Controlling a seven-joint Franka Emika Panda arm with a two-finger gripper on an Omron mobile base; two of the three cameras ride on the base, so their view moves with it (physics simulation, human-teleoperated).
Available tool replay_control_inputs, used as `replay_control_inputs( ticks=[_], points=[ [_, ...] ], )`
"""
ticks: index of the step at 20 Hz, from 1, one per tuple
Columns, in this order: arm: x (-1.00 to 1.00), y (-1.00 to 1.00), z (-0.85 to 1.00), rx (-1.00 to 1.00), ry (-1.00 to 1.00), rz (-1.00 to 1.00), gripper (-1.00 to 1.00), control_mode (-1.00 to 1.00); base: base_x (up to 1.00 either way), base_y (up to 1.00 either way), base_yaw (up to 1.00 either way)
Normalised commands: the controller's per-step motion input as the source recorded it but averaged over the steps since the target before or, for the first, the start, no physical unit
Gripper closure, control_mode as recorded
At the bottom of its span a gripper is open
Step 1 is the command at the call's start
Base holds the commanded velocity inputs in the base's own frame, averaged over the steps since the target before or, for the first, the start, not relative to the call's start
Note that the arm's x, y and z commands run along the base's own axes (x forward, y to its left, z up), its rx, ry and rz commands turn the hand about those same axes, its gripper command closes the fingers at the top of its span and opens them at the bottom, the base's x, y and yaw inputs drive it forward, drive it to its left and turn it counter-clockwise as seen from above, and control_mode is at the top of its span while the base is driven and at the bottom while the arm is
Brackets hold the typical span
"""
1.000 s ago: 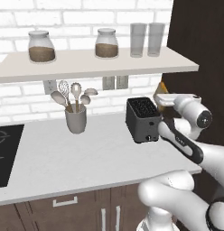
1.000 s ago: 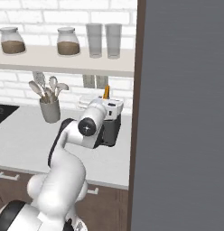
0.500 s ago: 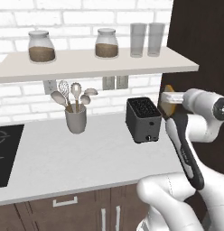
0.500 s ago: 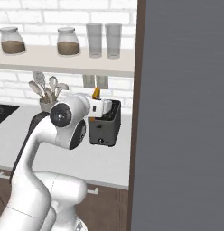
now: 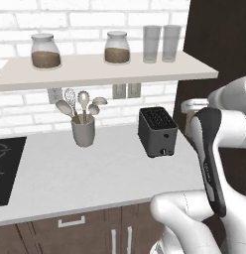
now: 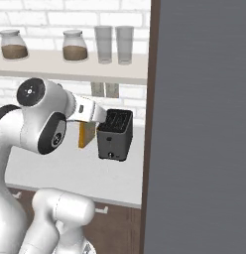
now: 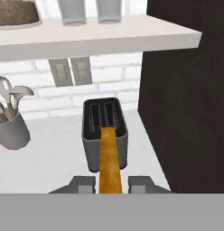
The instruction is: Start the toaster. Once the lever pops up, take the bread to the plate on the dining counter.
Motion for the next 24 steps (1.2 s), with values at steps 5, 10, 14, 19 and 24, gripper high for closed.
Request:
replay_control_inputs(
  ticks=[5,10,14,19,24],
  points=[
    [-0.61,0.37,0.0,-0.01,0.16,0.0,1.0,-1.0,0.0,0.0,0.0],
    [-0.62,0.09,-0.1,-0.03,0.01,0.0,1.0,-1.0,0.0,0.0,0.0],
    [-0.43,0.0,-0.39,0.0,0.0,0.0,1.0,-1.0,0.0,0.0,0.0],
    [-0.24,0.01,-0.32,0.0,0.0,0.0,1.0,-1.0,0.0,0.0,0.0],
    [-0.26,0.02,-0.03,0.0,0.0,0.0,1.0,1.0,-0.39,0.07,0.0]
  ],
)
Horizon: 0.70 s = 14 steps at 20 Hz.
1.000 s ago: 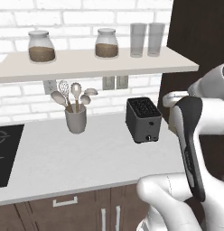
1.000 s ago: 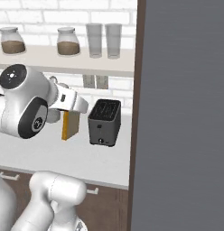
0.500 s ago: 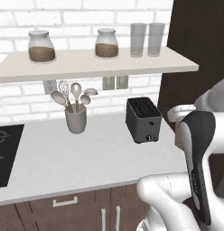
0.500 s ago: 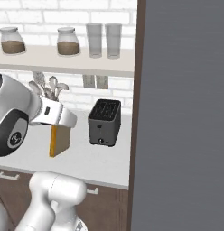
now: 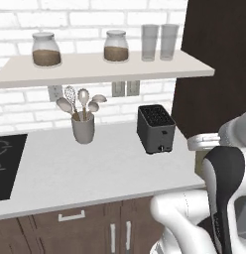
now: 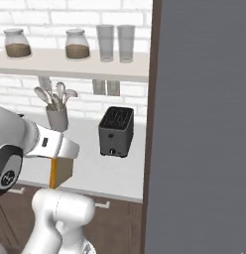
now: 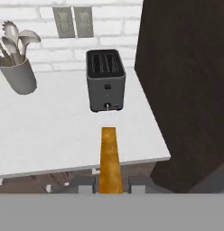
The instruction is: Start the toaster. Once the lever pops up, take the bread to the plate on the dining counter.
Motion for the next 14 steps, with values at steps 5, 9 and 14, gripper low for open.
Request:
replay_control_inputs(
  ticks=[5,9,14],
  points=[
    [0.0,0.0,0.0,0.0,0.0,0.0,1.0,1.0,-0.99,0.51,0.0],
    [0.0,0.0,0.0,0.0,0.0,0.0,1.0,1.0,-0.45,0.79,-0.18],
    [0.0,0.0,0.0,0.0,0.0,0.0,1.0,1.0,-0.14,0.48,-0.66]
  ],
)
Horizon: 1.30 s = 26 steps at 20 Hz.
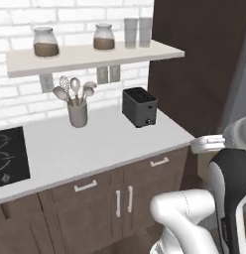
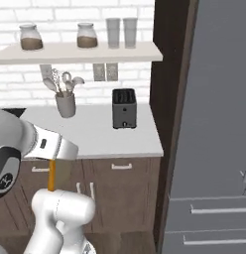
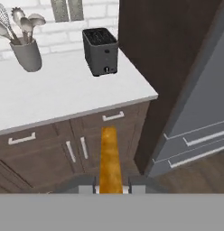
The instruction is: Start the toaster. Once the lever pops up, take the bread to the plate on the dining counter.
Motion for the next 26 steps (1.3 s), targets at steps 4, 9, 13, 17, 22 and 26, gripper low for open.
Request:
replay_control_inputs(
  ticks=[4,9,13,17,22,26],
  points=[
    [0.0,0.0,0.0,0.0,0.0,0.0,1.0,1.0,-0.23,0.04,-0.88],
    [0.0,0.0,0.0,0.0,0.0,0.0,1.0,1.0,-0.26,0.0,-0.92],
    [0.0,0.0,0.0,0.0,0.0,0.0,1.0,1.0,-0.17,0.0,-0.93],
    [0.0,0.0,0.0,0.0,0.0,0.0,1.0,1.0,-0.03,-0.04,-0.92],
    [0.0,0.0,0.0,0.0,0.0,0.0,1.0,1.0,0.3,-0.06,-0.74],
    [0.0,0.0,0.0,0.0,0.0,0.0,1.0,1.0,0.87,0.0,-0.55]
  ],
)
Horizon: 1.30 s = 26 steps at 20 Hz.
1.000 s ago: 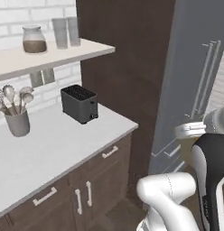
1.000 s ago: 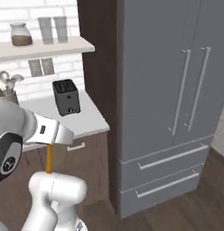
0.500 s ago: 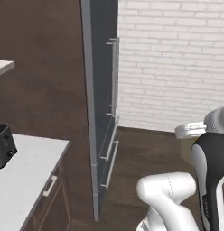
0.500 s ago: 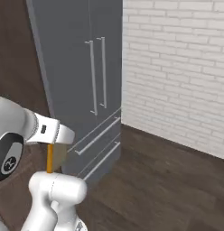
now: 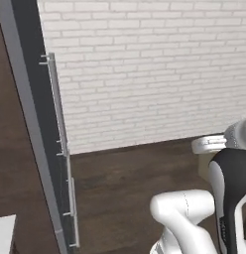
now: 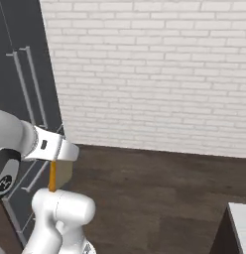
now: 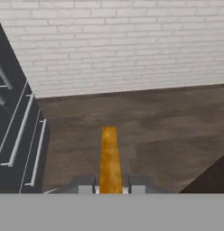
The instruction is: Start the toaster. Once the lever pops up, take the bread to the plate on the dining counter.
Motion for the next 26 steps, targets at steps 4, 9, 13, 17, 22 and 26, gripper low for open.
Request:
replay_control_inputs(
  ticks=[4,9,13,17,22,26],
  points=[
    [0.0,0.0,0.0,0.0,0.0,0.0,1.0,1.0,0.97,-0.03,-0.51],
    [0.0,0.0,0.0,0.0,0.0,0.0,1.0,1.0,0.99,-0.15,-0.48],
    [0.0,0.0,0.0,0.0,0.0,0.0,1.0,1.0,0.99,-0.24,-0.46],
    [0.0,0.0,0.0,0.0,0.0,0.0,1.0,1.0,0.89,-0.32,-0.49],
    [0.0,0.0,0.0,0.0,0.0,0.0,1.0,1.0,0.78,-0.35,-0.53],
    [0.0,0.0,0.0,0.0,0.0,0.0,1.0,1.0,0.75,-0.26,-0.55]
  ],
)
